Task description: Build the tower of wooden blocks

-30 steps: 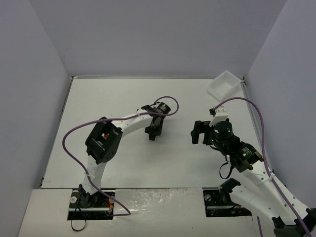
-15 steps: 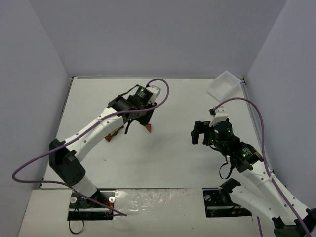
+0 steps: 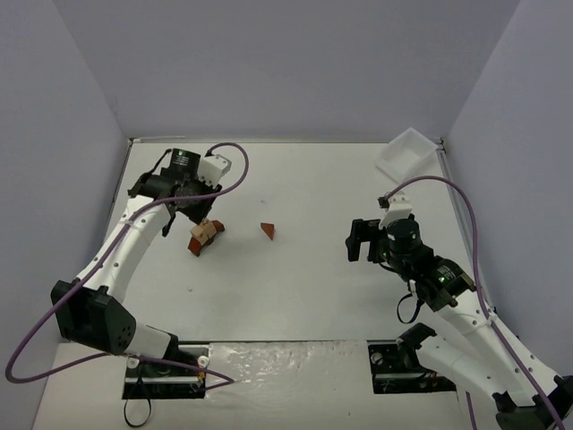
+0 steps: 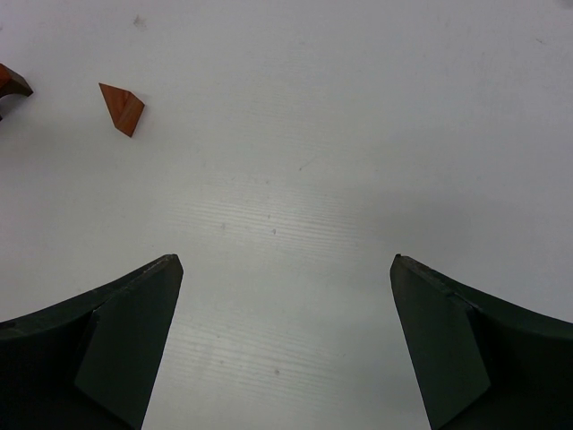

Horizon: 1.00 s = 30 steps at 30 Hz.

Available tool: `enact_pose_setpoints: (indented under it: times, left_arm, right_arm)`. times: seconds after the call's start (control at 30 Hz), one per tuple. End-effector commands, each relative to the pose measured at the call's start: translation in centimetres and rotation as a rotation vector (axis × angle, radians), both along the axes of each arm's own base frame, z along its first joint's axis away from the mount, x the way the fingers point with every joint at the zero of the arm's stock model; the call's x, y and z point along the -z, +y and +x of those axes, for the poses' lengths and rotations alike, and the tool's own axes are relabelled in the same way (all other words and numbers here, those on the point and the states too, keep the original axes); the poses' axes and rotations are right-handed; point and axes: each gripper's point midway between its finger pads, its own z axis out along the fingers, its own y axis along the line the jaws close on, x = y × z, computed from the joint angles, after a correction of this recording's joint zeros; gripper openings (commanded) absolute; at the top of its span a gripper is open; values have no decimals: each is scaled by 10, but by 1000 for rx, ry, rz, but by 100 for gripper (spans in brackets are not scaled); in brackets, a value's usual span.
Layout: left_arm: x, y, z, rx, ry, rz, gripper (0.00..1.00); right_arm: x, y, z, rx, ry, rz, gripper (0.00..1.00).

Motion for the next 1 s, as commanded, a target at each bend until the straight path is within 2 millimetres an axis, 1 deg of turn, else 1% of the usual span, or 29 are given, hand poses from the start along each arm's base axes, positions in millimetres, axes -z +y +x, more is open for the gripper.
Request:
enact_pose_setpoints:
  times: [0.0,0.1,0.2,0.3,0.63,0.97]
  left_arm:
    - [1,14,-1,78,-12,21,0]
    - [14,21,1,83,16,23,0]
    - [21,19,5,109,22,12,0]
    - [25,15,8,138,22,4,0]
    - [39,19,19,181,24,30,0]
    - [52,17,19,207,63,20,0]
  right_arm:
    - [-18,4,12,9,-58,26,100]
    - [-16,4,12,8,-55,23,100]
    - [-15,4,13,8,-52,19,100]
    - [-14,5,13,6,-49,19,100]
    - [-11,5,14,7,-44,13,100]
    - [-10,5,14,10,-44,16,100]
